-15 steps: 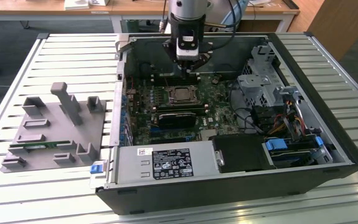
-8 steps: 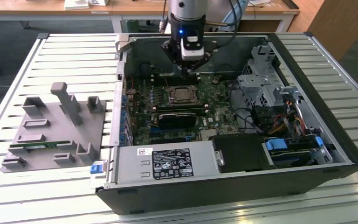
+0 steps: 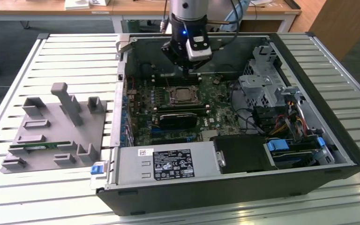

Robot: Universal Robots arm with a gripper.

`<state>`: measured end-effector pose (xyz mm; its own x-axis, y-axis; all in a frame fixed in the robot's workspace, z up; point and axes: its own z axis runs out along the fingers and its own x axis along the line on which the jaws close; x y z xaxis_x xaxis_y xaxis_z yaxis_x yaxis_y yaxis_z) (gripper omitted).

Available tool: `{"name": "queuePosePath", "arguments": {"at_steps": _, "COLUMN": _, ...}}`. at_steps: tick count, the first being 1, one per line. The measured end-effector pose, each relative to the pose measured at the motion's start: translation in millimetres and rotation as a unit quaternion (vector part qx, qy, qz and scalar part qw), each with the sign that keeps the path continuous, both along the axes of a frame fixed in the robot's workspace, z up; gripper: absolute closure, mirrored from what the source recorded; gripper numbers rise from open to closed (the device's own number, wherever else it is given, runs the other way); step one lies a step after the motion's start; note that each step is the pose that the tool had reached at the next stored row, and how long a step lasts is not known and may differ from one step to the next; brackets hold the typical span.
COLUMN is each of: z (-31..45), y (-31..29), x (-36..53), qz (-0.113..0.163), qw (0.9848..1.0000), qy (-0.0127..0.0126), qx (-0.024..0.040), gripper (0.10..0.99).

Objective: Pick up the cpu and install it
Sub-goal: 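Install the first cpu locking lever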

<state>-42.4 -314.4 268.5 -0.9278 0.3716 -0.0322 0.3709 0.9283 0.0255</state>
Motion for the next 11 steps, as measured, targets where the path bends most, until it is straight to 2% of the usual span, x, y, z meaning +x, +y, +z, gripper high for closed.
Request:
{"name": "queuePosePath", "arguments": {"at_steps": 6, "z": -0.2, "y": 0.0, "x": 0.0, "qz": 0.051, "qw": 0.9987, "qy": 0.0000, "qx": 0.0000, "gripper": 0.980}}
{"name": "queuePosePath", "arguments": {"at_steps": 11, "z": -0.4, "y": 0.0, "x": 0.0, "qz": 0.092, "qw": 0.9957, "qy": 0.0000, "qx": 0.0000, "gripper": 0.980}}
